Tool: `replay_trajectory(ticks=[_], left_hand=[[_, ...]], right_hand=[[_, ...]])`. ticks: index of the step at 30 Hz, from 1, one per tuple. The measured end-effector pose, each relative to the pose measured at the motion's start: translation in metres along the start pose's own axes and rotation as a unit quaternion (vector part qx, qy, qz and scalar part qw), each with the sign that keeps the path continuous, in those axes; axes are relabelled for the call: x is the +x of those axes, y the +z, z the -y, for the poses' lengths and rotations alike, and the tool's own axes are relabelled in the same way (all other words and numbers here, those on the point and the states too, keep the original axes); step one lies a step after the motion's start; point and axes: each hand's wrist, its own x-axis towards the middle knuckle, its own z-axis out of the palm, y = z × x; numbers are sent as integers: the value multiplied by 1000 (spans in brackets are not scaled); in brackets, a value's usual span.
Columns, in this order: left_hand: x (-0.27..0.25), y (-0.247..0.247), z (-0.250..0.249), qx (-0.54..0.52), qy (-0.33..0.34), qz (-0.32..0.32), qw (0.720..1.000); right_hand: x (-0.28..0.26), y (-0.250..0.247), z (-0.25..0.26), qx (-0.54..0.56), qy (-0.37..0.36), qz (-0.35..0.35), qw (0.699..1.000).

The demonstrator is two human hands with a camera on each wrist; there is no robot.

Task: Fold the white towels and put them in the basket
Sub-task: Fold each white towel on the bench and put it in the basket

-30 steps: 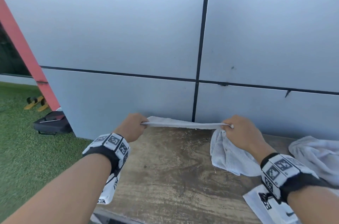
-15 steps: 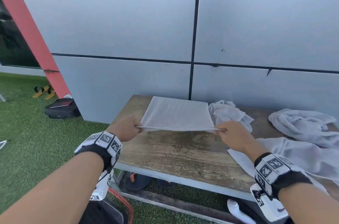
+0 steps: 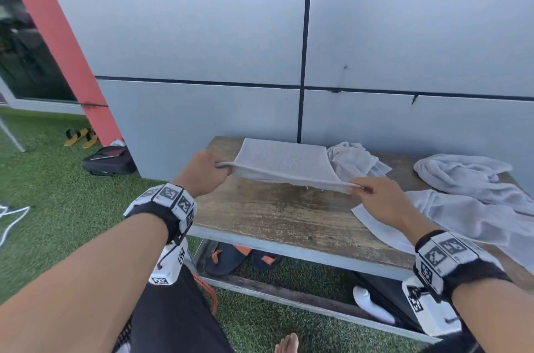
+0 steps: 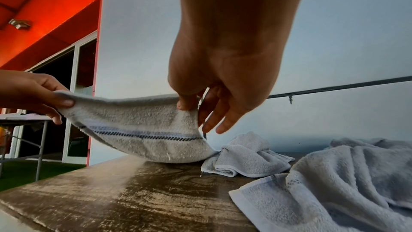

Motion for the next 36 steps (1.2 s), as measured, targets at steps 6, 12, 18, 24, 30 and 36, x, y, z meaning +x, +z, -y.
replay_trajectory(ticks=[6,12,18,24,30,36], left_hand=[[-11,3,-14,-114,15,-100,988],[-21,5,-13,-95,-9,-77,992],[-27,10,1,-44,-45,17,998],[-21,15,6,-27,-100,118,988],[-23,19,3,43,-148,242,958],[-17,31,8,-3,-168,204,964]], right_hand=[[-11,-6,10,52,-21,-109,992],[-13,-8,15,77,-22,-90,993],[-8,-5,12,81,12,10,997],[-8,-3,11,119,66,92,986],[-2,8,-9,146,113,199,962],[12,24,-16,99,77,181,975]])
